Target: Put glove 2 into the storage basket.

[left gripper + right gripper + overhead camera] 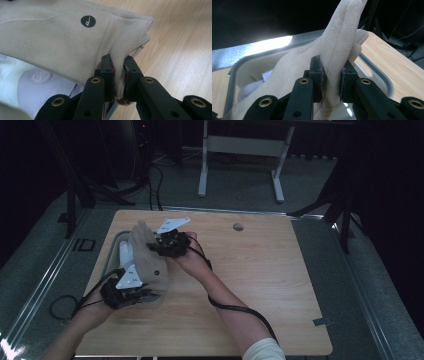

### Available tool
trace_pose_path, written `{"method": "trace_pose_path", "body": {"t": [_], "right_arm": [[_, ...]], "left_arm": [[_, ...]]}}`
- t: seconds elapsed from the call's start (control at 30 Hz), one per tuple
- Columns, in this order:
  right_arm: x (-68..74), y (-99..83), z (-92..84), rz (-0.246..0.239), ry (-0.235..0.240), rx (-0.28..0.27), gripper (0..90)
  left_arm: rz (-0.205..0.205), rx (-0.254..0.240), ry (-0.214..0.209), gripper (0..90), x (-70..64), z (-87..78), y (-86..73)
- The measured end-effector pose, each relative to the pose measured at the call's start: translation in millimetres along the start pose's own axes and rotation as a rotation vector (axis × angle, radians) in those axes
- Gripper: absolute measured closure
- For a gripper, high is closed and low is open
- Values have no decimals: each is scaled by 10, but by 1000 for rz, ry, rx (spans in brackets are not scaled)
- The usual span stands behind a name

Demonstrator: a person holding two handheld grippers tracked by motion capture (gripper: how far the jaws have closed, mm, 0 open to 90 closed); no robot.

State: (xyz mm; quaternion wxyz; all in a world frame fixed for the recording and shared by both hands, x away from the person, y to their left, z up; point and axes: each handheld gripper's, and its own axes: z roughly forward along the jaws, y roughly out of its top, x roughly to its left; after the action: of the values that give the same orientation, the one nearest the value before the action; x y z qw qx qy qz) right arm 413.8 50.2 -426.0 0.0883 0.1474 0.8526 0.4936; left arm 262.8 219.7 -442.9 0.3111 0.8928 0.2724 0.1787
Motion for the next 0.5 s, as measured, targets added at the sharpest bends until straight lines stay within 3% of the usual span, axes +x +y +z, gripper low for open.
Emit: {"method": "trace_pose_path", "body": {"t": [0.27,0.5], "right_arm": [[93,190,252,-22,28,-4,762],[69,163,366,0,35,0,762]], "left_arm": [[-35,16,30,811,123,-106,-149],[-56,19,20,811,180,-69,-214]]}}
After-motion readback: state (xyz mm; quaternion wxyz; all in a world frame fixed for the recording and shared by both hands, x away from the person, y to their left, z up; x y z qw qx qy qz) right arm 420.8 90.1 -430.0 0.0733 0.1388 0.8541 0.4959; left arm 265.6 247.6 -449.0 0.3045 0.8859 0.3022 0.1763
